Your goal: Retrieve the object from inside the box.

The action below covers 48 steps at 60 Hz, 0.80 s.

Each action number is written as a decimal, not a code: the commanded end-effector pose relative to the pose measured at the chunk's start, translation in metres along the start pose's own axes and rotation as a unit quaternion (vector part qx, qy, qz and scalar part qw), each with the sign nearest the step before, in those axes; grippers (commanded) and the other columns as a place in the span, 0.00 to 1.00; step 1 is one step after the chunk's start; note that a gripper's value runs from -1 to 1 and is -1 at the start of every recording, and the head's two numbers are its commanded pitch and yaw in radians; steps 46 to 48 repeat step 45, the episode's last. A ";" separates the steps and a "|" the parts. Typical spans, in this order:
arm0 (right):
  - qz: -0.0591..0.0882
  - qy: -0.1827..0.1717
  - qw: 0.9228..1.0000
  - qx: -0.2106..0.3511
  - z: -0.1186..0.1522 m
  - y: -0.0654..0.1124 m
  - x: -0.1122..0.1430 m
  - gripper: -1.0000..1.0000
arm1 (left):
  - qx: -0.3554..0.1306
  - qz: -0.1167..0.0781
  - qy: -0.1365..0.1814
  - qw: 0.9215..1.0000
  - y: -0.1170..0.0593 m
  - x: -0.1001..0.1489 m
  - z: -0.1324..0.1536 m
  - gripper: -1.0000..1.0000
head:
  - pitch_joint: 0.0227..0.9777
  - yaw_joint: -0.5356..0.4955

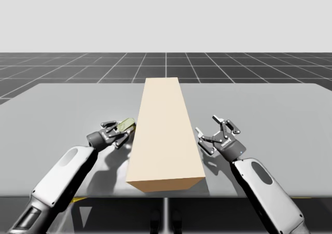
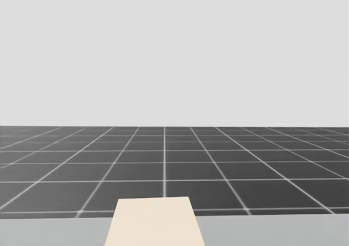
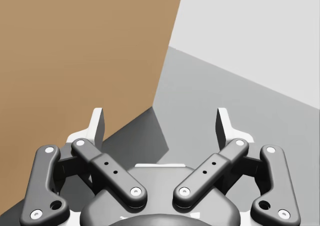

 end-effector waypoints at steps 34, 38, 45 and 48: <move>0.005 -0.012 1.000 -0.028 -0.004 -0.011 0.011 0.00 | 0.045 -0.062 -0.096 0.992 0.079 0.158 0.045 1.00 | 0.06 0.49; 0.011 -0.019 0.999 -0.042 -0.006 -0.014 0.015 0.00 | 0.052 -0.069 -0.113 0.990 0.085 0.186 0.044 1.00 | 0.06 0.48; 0.019 -0.030 0.998 -0.059 -0.011 -0.016 0.017 0.00 | 0.066 -0.098 -0.138 0.983 0.088 0.231 0.043 1.00 | 0.06 0.48; 0.019 -0.030 0.998 -0.059 -0.011 -0.016 0.017 0.00 | 0.066 -0.098 -0.138 0.983 0.088 0.231 0.043 1.00 | 0.06 0.48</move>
